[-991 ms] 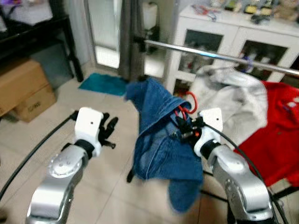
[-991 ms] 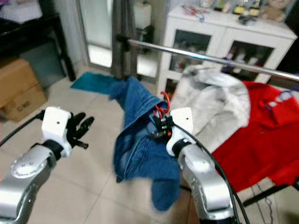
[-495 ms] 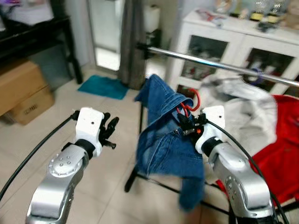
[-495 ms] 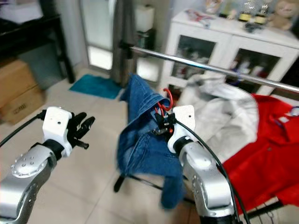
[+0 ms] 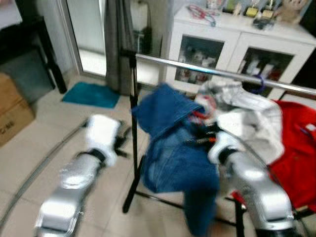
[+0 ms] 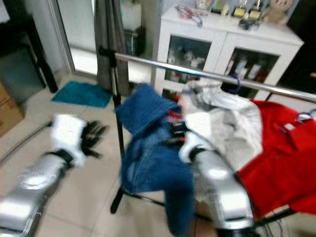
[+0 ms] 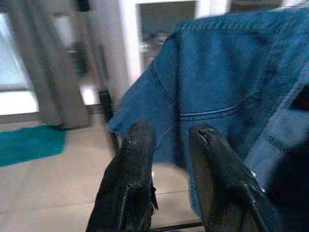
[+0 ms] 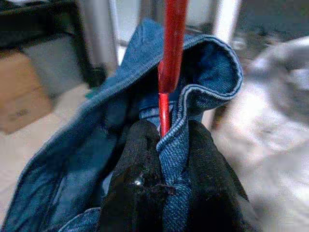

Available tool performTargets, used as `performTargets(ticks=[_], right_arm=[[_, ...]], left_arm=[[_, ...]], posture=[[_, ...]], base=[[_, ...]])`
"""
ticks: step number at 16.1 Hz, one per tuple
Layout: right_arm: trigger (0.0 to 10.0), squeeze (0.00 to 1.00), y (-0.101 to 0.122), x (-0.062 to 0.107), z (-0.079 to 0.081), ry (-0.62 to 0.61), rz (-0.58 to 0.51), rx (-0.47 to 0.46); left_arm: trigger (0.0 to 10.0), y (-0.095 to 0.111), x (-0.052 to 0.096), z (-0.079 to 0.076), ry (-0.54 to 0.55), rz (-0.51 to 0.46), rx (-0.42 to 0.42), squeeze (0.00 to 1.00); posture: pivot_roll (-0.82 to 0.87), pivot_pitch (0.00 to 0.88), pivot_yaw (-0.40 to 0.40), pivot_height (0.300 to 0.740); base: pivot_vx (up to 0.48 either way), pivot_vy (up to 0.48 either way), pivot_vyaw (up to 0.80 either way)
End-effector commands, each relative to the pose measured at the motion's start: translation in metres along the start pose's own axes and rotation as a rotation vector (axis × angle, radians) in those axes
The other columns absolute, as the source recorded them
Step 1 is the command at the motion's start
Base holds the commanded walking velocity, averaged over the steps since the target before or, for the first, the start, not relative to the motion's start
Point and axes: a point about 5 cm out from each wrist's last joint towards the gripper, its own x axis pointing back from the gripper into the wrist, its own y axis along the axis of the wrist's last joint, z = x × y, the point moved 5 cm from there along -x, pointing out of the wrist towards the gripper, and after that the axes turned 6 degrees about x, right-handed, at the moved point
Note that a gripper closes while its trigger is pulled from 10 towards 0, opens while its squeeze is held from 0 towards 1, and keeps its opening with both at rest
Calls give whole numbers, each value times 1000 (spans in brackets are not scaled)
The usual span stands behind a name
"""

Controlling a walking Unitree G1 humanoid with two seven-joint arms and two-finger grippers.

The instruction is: Hang hanger

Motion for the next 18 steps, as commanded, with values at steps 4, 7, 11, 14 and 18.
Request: performTargets(ticks=[4, 7, 11, 14, 18], right_arm=[[10000, 0, 18, -3, 11, 36, -60, 12], [10000, 0, 19, -5, 10, 32, -61, 11], [10000, 0, 19, -7, 9, 16, -60, 13], [10000, 0, 19, -7, 6, -2, -59, 9], [10000, 0, 20, -23, -1, -72, -20, 18]], left_arm=[[10000, 3, 4, 8, 19, -9, -18, 0], [10000, 2, 4, 6, 12, -6, -22, 0], [10000, 1, 4, 5, 4, -3, -29, 0], [10000, 1, 4, 5, -4, -1, -33, 0], [10000, 7, -4, -10, -143, -2, -55, 0]], posture=[[87, 0, -58, 740], [89, 0, -61, 740], [87, 0, -58, 740], [85, 0, -54, 740], [82, 0, -53, 740]], base=[[342, 0, 0], [344, 0, 0], [343, 0, 0], [345, 0, 0], [80, 0, 0]])
